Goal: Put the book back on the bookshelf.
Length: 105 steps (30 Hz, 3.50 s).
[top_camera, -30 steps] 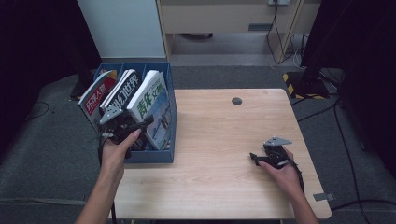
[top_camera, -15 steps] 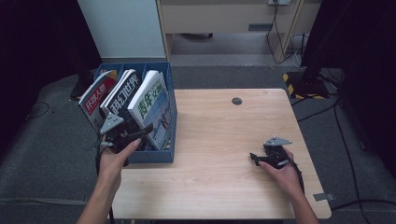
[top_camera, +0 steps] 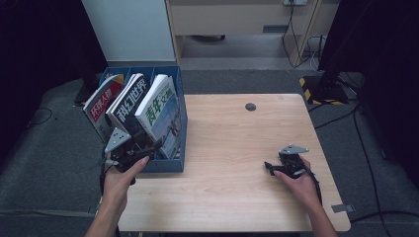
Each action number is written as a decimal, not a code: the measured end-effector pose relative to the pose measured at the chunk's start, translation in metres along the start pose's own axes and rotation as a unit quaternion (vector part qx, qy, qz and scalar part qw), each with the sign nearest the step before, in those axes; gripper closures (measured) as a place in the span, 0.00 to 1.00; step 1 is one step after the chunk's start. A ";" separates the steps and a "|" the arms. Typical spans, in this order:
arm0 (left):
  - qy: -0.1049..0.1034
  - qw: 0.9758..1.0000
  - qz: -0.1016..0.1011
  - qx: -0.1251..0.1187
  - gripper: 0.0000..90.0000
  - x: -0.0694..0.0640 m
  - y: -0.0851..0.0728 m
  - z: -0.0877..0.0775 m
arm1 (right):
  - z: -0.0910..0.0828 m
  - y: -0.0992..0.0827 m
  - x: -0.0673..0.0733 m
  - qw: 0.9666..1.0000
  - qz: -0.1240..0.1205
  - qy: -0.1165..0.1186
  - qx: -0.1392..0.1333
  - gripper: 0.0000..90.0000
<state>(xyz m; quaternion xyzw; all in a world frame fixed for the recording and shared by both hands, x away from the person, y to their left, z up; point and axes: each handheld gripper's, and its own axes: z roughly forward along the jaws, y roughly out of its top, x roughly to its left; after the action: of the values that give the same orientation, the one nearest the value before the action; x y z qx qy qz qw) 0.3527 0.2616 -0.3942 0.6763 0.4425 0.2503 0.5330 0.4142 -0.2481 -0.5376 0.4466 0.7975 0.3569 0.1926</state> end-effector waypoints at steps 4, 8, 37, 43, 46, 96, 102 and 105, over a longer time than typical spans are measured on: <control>-0.009 1.000 0.000 0.001 0.24 -0.006 -0.001 0.002 | 0.000 0.000 0.000 1.000 0.000 0.000 0.000 0.28; -0.020 1.000 0.001 0.006 0.23 -0.010 -0.003 0.007 | 0.000 0.000 0.000 1.000 0.001 0.000 0.000 0.28; -0.076 0.995 0.036 0.058 0.17 -0.047 -0.005 0.073 | 0.000 0.000 0.000 1.000 0.001 0.000 0.000 0.28; -0.072 0.993 0.059 0.078 0.15 -0.051 -0.010 0.082 | 0.000 0.000 0.000 1.000 0.001 0.000 0.000 0.28; -0.070 0.992 0.064 0.083 0.14 -0.052 -0.011 0.085 | 0.000 0.000 0.000 1.000 0.001 0.000 0.000 0.28; -0.089 0.970 0.102 0.203 0.13 -0.116 -0.070 0.185 | -0.002 -0.002 0.001 1.000 0.000 0.000 0.000 0.27; -0.075 0.968 0.101 0.215 0.13 -0.119 -0.077 0.199 | -0.002 -0.002 0.001 1.000 -0.001 0.001 0.001 0.26; -0.072 0.967 0.103 0.221 0.13 -0.121 -0.080 0.205 | -0.002 -0.002 0.001 1.000 0.000 0.001 0.002 0.25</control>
<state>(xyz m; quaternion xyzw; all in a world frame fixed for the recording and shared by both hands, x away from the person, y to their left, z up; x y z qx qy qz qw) 0.4337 0.0577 -0.5161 0.8355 0.3749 0.1510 0.3722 0.4114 -0.2484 -0.5377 0.4467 0.7984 0.3558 0.1908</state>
